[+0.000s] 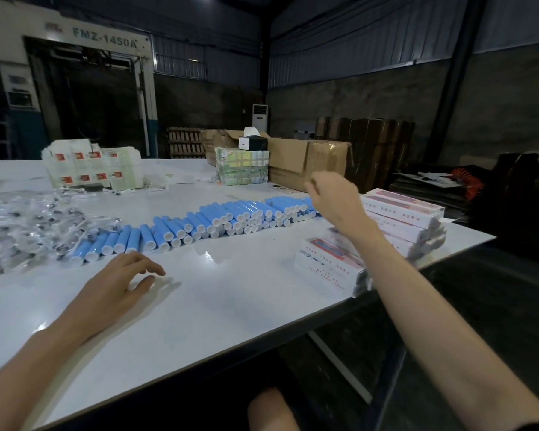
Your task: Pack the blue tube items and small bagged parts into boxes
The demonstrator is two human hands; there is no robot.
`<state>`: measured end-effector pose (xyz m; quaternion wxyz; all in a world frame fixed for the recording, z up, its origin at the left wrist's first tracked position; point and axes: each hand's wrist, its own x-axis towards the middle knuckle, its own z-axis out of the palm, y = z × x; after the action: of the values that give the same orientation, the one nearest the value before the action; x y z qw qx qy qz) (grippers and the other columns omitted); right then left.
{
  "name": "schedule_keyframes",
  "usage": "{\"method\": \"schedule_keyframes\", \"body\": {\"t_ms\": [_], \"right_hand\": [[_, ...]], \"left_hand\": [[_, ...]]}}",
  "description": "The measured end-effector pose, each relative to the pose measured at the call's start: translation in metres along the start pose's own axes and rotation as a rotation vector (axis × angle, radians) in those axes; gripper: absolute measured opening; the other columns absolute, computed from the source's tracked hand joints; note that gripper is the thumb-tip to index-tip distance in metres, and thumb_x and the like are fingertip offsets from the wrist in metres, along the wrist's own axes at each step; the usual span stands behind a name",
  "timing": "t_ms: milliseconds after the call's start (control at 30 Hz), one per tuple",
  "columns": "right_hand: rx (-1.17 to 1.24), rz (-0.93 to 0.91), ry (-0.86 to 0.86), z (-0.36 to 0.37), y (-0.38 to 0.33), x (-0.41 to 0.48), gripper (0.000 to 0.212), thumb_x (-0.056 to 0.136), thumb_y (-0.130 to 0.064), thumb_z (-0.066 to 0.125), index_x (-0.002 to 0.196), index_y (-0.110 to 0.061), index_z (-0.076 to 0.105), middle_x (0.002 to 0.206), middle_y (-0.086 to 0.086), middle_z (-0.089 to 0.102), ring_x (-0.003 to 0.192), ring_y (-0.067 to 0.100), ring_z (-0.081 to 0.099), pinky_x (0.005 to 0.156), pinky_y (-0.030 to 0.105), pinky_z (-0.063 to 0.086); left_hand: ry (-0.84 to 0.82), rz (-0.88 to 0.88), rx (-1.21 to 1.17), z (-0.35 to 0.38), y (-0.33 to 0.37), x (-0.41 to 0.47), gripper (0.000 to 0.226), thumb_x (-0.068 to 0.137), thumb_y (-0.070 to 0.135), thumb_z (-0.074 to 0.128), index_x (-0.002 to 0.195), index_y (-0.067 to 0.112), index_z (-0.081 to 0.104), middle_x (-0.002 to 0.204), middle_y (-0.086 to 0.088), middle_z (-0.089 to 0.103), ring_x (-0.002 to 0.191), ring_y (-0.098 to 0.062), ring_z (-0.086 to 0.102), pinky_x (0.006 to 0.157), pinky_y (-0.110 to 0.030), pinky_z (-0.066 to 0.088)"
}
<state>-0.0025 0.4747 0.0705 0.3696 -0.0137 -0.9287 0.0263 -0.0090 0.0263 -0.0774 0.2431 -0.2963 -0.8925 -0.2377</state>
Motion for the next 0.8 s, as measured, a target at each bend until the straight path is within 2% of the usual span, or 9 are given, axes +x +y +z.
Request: {"method": "schedule_keyframes", "body": {"t_ms": [67, 167, 267, 333, 467, 533, 600, 700, 800], "right_hand": [[0.141, -0.055, 0.005, 0.009, -0.049, 0.005, 0.033, 0.11, -0.031, 0.044, 0.09, -0.01, 0.061, 0.08, 0.005, 0.064, 0.073, 0.024, 0.061, 0.07, 0.043, 0.056], [0.339, -0.163, -0.005, 0.023, -0.124, 0.006, 0.037, 0.109, -0.029, 0.046, 0.081, -0.008, 0.058, 0.068, 0.008, 0.062, 0.062, 0.029, 0.059, 0.062, 0.043, 0.052], [0.546, -0.229, -0.046, 0.04, -0.194, 0.004, 0.037, 0.108, -0.029, 0.05, 0.081, -0.005, 0.059, 0.066, 0.01, 0.062, 0.062, 0.033, 0.06, 0.063, 0.047, 0.055], [0.648, -0.252, -0.052, 0.053, -0.237, -0.001, 0.037, 0.107, -0.03, 0.051, 0.079, -0.006, 0.057, 0.068, 0.008, 0.062, 0.065, 0.033, 0.057, 0.061, 0.044, 0.051], [0.797, -0.256, -0.146, 0.087, -0.309, -0.022, 0.038, 0.106, -0.034, 0.05, 0.074, -0.015, 0.048, 0.065, 0.002, 0.054, 0.068, 0.033, 0.054, 0.059, 0.04, 0.04], [0.865, -0.225, -0.213, 0.107, -0.338, -0.04, 0.035, 0.107, -0.036, 0.047, 0.077, -0.018, 0.051, 0.068, 0.0, 0.058, 0.071, 0.029, 0.057, 0.061, 0.038, 0.036], [0.934, -0.168, -0.274, 0.126, -0.359, -0.058, 0.033, 0.108, -0.038, 0.044, 0.087, -0.017, 0.059, 0.077, 0.002, 0.065, 0.076, 0.025, 0.059, 0.063, 0.037, 0.035], [1.001, -0.125, -0.342, 0.147, -0.373, -0.072, 0.032, 0.108, -0.036, 0.043, 0.088, -0.015, 0.057, 0.075, -0.002, 0.062, 0.076, 0.025, 0.061, 0.064, 0.038, 0.037], [1.024, -0.177, -0.376, 0.157, -0.372, -0.072, 0.033, 0.107, -0.036, 0.046, 0.085, -0.015, 0.058, 0.075, -0.001, 0.064, 0.074, 0.024, 0.06, 0.067, 0.043, 0.047]], "left_hand": [[0.049, -0.053, 0.011, -0.003, 0.004, -0.002, 0.015, 0.105, 0.029, 0.066, 0.111, 0.042, 0.071, 0.109, 0.024, 0.065, 0.108, 0.001, 0.059, 0.079, -0.038, 0.055], [0.13, -0.147, 0.024, -0.008, 0.009, -0.003, 0.009, 0.104, 0.033, 0.066, 0.108, 0.041, 0.068, 0.095, 0.023, 0.068, 0.092, 0.002, 0.063, 0.073, -0.036, 0.055], [0.191, -0.261, 0.07, -0.014, 0.011, -0.002, 0.005, 0.106, 0.039, 0.063, 0.103, 0.04, 0.067, 0.084, 0.022, 0.068, 0.078, 0.001, 0.062, 0.065, -0.035, 0.049], [0.229, -0.342, 0.095, -0.019, 0.012, 0.0, 0.008, 0.106, 0.038, 0.063, 0.101, 0.039, 0.068, 0.081, 0.019, 0.068, 0.074, -0.002, 0.063, 0.065, -0.034, 0.046], [0.241, -0.534, 0.089, -0.031, 0.009, 0.005, 0.014, 0.105, 0.036, 0.061, 0.103, 0.029, 0.073, 0.086, 0.011, 0.074, 0.082, -0.021, 0.071, 0.077, -0.041, 0.054], [0.194, -0.631, 0.096, -0.038, 0.006, 0.006, 0.015, 0.104, 0.032, 0.061, 0.106, 0.024, 0.073, 0.093, 0.005, 0.076, 0.091, -0.027, 0.07, 0.082, -0.044, 0.056], [0.124, -0.716, 0.122, -0.045, 0.003, 0.003, 0.018, 0.097, 0.02, 0.062, 0.111, 0.019, 0.074, 0.101, -0.002, 0.077, 0.099, -0.032, 0.07, 0.085, -0.045, 0.056], [0.051, -0.809, 0.142, -0.053, 0.001, -0.013, 0.019, 0.099, 0.02, 0.061, 0.113, 0.018, 0.074, 0.108, -0.007, 0.08, 0.101, -0.032, 0.072, 0.091, -0.045, 0.056], [0.067, -0.858, 0.156, -0.065, -0.001, -0.033, 0.018, 0.101, 0.024, 0.06, 0.114, 0.021, 0.073, 0.104, -0.001, 0.081, 0.097, -0.026, 0.074, 0.094, -0.043, 0.057]]}}
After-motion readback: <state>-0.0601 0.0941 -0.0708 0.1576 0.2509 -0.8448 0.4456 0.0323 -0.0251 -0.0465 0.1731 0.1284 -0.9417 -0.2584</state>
